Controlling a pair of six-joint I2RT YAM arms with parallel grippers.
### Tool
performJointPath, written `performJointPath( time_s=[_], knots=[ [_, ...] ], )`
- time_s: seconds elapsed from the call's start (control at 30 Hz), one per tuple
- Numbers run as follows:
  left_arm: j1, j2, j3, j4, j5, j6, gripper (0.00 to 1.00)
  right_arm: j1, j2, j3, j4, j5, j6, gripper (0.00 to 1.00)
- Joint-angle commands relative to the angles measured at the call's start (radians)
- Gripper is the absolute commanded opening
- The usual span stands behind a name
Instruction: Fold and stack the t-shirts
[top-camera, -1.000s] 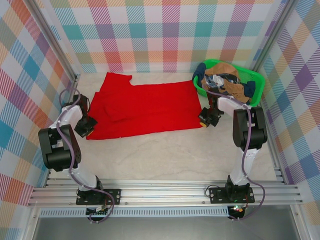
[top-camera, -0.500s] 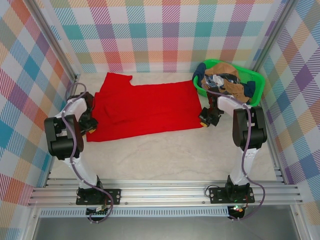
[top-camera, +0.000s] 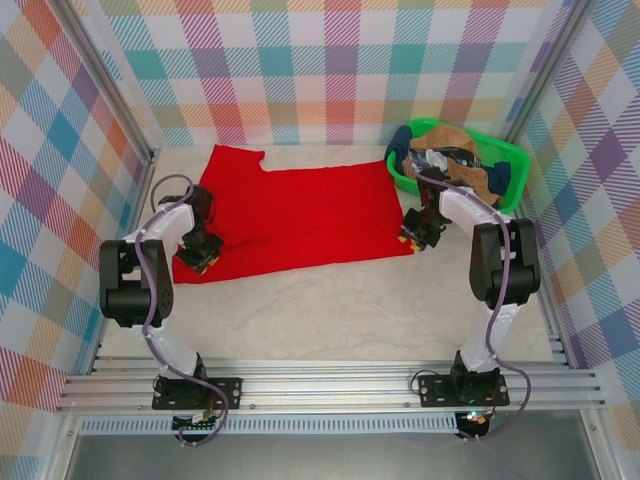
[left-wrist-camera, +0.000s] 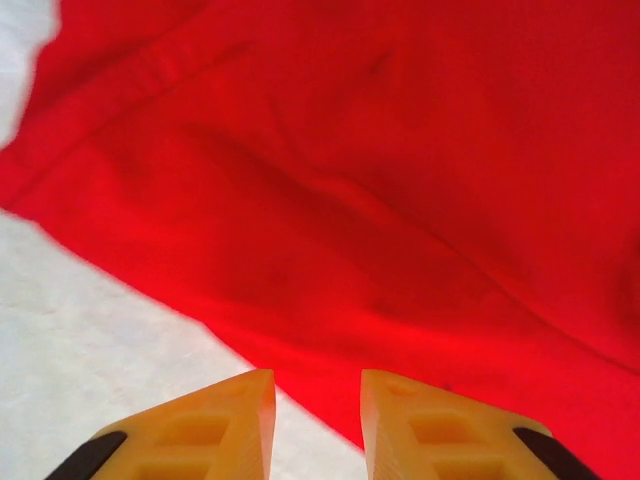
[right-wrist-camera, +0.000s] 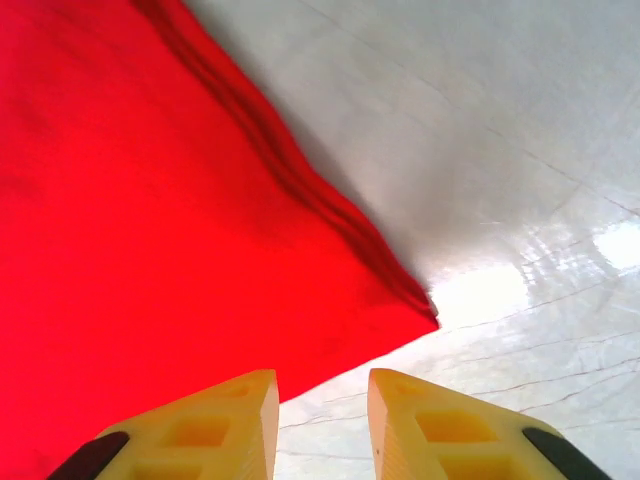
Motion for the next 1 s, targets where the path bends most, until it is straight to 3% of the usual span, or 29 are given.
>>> performJointPath(
  time_s=[0.0,0.27,0.43,0.83,0.97],
  knots=[
    [0.033,0.047,0.031,0.059,0.041,-0.034,0.27,0.026,0.01,0.046,-0.013,-0.03,0.001,0.26],
    [0.069,0.166,0.069,0.063,-0.007,0.021,0.22,0.059,0.143,0.074,0.021,0.009,0.018,0.18],
    [0.067,0.122,-0.052,0.024,-0.11,-0.047,0.21,0.059,0.146,0.001,-0.024,0.014,0.021,0.19],
    [0.033,-0.146,-0.334,-0.069,-0.169,-0.142,0.26,0.084,-0.093,-0.35,-0.145,-0.063,0.075,0.23],
    [0.032,-0.205,-0.415,-0.051,-0.127,-0.132,0.27,0.087,-0.176,-0.454,-0.161,-0.071,0.096,0.24]
  ],
)
